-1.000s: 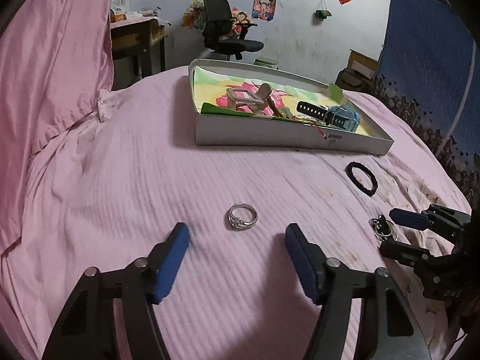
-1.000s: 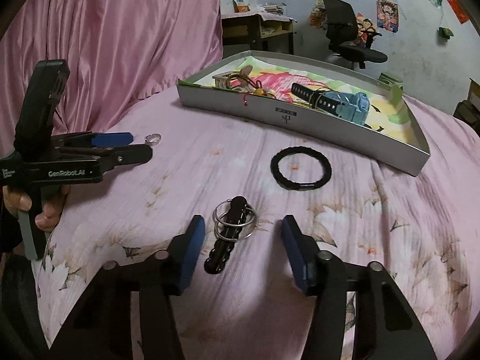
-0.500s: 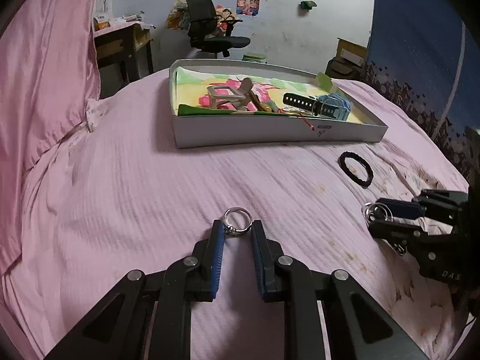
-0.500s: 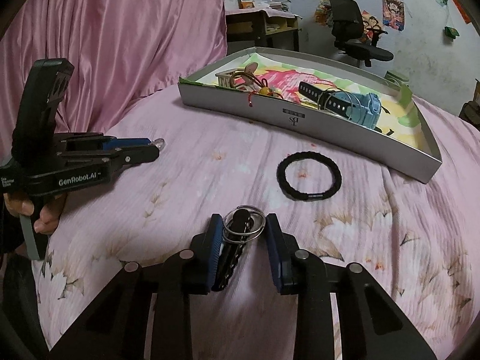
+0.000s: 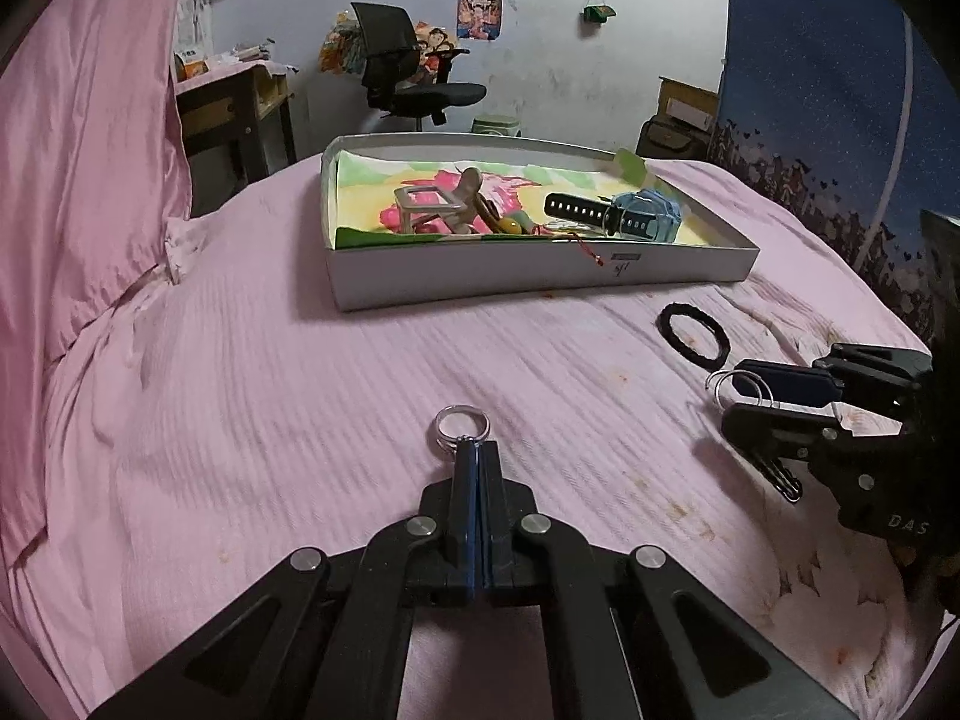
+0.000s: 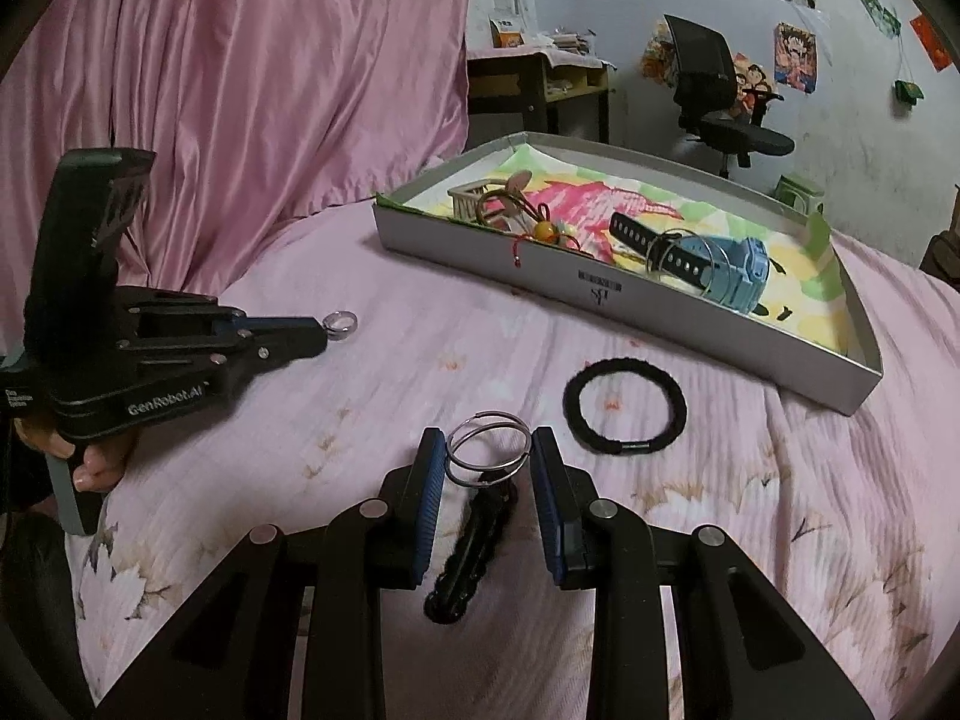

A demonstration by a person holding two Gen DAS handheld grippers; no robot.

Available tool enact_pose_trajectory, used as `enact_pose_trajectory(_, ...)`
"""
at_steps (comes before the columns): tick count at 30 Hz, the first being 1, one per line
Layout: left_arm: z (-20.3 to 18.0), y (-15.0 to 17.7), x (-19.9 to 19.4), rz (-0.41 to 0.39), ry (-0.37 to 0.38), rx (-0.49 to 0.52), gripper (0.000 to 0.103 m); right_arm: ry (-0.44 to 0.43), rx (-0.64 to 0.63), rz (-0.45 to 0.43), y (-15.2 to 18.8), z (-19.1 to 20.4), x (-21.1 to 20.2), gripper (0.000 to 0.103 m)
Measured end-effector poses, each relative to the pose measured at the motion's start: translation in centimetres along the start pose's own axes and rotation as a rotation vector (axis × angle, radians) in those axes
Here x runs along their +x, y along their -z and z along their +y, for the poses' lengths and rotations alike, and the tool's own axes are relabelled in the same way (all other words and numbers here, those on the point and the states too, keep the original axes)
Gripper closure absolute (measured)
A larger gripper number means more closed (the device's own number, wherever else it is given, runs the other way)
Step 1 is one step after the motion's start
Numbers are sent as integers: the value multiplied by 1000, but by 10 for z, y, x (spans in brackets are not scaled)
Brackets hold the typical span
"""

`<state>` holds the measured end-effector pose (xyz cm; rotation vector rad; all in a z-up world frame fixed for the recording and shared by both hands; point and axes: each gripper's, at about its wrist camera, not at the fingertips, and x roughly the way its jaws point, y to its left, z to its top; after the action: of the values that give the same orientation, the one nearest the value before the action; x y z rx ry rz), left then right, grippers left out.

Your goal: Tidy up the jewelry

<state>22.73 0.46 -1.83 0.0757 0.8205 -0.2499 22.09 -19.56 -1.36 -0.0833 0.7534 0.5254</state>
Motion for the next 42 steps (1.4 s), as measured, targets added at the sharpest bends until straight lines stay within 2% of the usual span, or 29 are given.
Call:
enact_pose_trajectory(7, 4, 1, -5, -25, 6, -20, 101, -4, 10, -4, 1, -2, -2, 77)
enact_pose_trajectory(13, 12, -4, 8, 34, 15, -60, 101, -6, 18, 0, 0, -4, 0, 77)
enact_pose_trajectory(15, 12, -7, 9, 39, 18, -59, 97, -7, 20, 1, -1, -5, 1, 77)
enact_pose_trajectory(16, 12, -9, 10, 41, 21, -59, 89, -6, 22, 1, -2, -6, 2, 77)
enact_pose_trajectory(17, 12, -9, 10, 40, 23, -60, 76, -7, 27, 0, -3, -7, 2, 77)
enact_pose_trajectory(19, 11, -12, 9, 26, 30, -57, 61, -7, 33, -1, -3, -8, 3, 77)
enact_pose_trajectory(20, 10, -12, 9, 18, 22, -53, 61, -7, 35, -2, -3, -9, 4, 77)
enact_pose_trajectory(25, 7, -15, 17, 42, 14, -38, 61, -7, 35, -1, -3, -10, 5, 77)
enact_pose_trajectory(27, 6, -16, 18, 42, 11, -33, 64, -7, 35, -3, -3, -10, 5, 77)
enact_pose_trajectory(29, 6, -17, 19, 47, 14, -31, 75, -6, 34, -6, -2, -11, 5, 77)
enact_pose_trajectory(32, 7, -17, 21, 55, 17, -32, 83, -4, 35, -10, -3, -12, 5, 77)
enact_pose_trajectory(38, 6, -18, 17, 34, 12, -22, 83, -2, 38, -26, -6, -13, 4, 77)
enact_pose_trajectory(42, 3, -21, 5, -27, 6, -14, 83, 3, 43, -55, -12, -16, 0, 77)
